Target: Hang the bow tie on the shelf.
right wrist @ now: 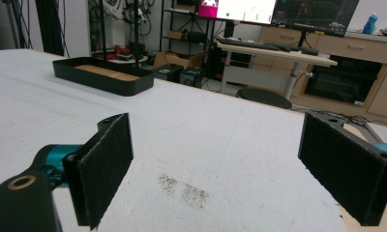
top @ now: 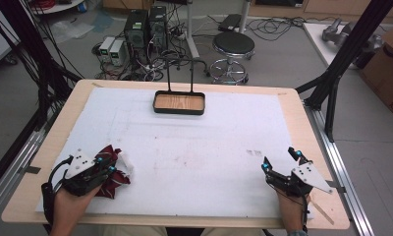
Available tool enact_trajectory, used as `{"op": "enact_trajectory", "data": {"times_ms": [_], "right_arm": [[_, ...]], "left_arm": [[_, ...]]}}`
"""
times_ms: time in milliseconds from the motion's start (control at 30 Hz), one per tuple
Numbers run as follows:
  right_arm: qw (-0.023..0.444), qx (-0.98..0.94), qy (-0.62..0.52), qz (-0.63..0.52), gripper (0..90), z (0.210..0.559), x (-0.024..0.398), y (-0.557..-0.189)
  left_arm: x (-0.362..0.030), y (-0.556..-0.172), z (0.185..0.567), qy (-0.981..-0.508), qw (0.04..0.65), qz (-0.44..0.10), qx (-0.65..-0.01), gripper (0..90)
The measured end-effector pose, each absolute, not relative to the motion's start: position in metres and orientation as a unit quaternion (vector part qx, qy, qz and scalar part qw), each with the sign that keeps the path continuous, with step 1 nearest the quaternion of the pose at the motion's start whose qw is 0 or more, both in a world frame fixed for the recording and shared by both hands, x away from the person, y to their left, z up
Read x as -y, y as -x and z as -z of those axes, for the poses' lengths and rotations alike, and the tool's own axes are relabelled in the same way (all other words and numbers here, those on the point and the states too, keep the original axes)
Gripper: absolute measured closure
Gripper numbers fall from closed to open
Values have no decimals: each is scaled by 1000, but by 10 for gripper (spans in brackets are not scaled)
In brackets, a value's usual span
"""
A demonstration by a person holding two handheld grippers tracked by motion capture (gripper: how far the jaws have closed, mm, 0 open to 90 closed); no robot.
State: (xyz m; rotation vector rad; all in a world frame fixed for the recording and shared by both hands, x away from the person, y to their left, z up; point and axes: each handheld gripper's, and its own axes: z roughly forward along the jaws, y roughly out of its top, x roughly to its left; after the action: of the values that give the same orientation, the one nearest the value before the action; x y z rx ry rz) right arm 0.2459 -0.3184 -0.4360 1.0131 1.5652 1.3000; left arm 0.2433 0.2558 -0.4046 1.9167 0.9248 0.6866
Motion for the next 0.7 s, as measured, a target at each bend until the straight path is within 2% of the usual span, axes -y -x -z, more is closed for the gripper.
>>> {"op": "enact_trajectory", "data": {"times_ms": [333, 500, 700], "right_arm": [[420, -624, -408, -518, 113, 436, 319, -246], [420, -623, -410, -517, 113, 436, 319, -246], [420, -622, -409, -518, 112, 436, 320, -246]], "left_arm": [[-240, -267, 375, -785, 471, -276, -293, 719], [-230, -294, 361, -787, 497, -257, -259, 719], [-217, -325, 352, -793, 498, -246, -248, 718]]}}
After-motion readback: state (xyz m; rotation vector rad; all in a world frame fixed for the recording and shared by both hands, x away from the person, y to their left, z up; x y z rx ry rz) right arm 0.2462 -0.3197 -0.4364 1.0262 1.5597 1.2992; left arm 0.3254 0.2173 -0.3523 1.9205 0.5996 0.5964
